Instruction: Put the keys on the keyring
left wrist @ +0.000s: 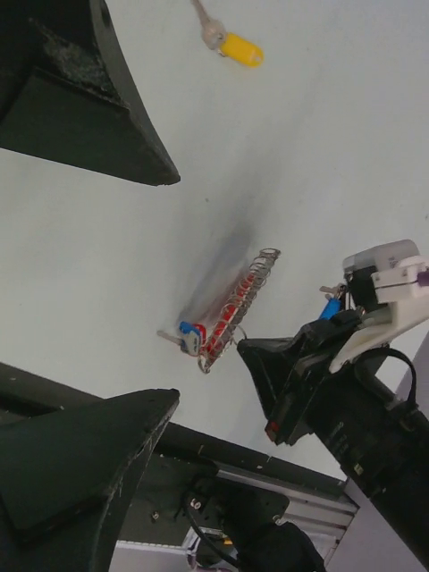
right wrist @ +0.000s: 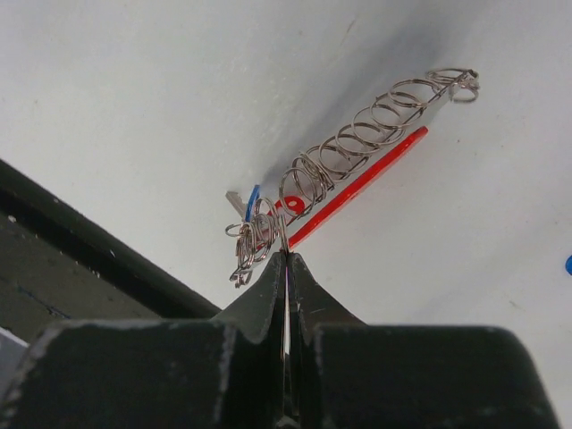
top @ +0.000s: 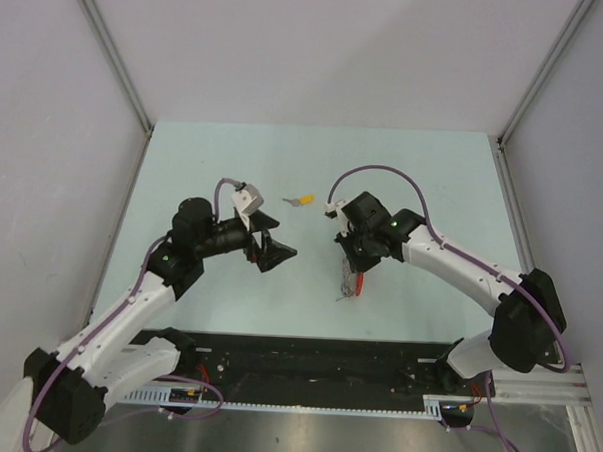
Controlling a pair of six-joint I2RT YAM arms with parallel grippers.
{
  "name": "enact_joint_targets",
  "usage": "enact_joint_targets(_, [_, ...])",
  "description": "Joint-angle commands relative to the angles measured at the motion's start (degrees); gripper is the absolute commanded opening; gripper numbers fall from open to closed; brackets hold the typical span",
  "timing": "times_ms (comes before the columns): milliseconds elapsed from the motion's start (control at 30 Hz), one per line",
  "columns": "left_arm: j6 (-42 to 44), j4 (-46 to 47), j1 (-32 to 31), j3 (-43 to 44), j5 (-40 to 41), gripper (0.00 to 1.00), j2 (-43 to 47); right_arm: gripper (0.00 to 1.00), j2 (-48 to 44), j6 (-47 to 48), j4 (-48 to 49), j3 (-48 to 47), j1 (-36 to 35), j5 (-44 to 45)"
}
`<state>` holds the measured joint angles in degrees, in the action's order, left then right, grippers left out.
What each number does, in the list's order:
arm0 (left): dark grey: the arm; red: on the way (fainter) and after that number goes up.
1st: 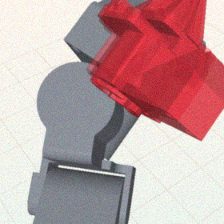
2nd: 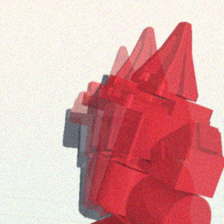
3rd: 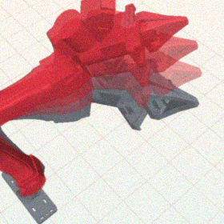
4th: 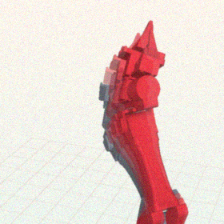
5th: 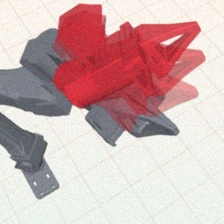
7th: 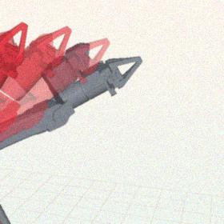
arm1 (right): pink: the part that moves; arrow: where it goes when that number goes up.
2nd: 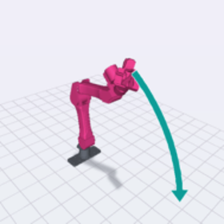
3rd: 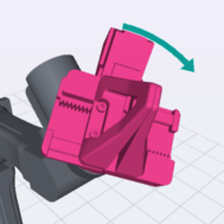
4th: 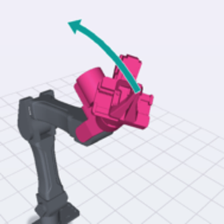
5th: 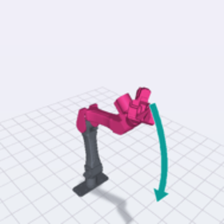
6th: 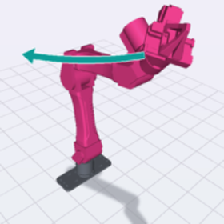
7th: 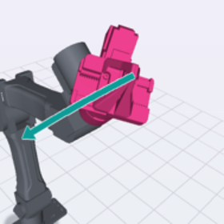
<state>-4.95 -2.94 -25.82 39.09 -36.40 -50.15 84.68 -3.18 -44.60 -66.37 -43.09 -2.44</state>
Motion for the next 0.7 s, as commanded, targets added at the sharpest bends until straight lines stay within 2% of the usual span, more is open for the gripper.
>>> enact_joint_targets(0, [4.2,14.4,-1.1,0.5,-5.6,1.0,-6.8,0.0,-4.9,6.6,-2.8,-3.4,-0.5,-3.9])
enact_joint_targets(100, [4.2,18.5,-3.3,0.0,-4.5,1.0,-9.9,0.0,-7.0,9.4,-3.0,-3.5,-1.6,-4.3])
enact_joint_targets(233, [0.9,32.6,-8.0,-5.0,-1.8,0.98,-12.2,0.0,-10.9,14.0,-2.8,-3.4,-2.7,-5.6])
enact_joint_targets(333, [-2.2,43.8,-8.8,-9.7,-3.7,0.98,-13.5,0.0,-13.0,15.9,-1.7,-3.4,-3.3,-7.7])
enact_joint_targets(400, [-3.4,46.9,-9.0,-10.8,-6.4,0.98,-14.2,0.0,-14.0,17.9,-1.9,-3.4,-3.9,-8.6])
enact_joint_targets(467, [-2.9,45.6,-9.1,-10.1,-8.2,0.97,-14.6,0.0,-15.3,19.3,-2.8,-3.5,-4.7,-8.7])
enact_joint_targets(600, [0.6,35.6,-9.1,-6.3,-9.9,0.93,-13.7,0.0,-17.2,21.8,-4.0,-4.1,-5.7,-8.4])
enact_joint_targets(667, [1.3,33.9,-9.1,-4.2,-10.4,0.93,-13.0,0.0,-17.8,22.3,-4.4,-4.7,-6.1,-8.5])
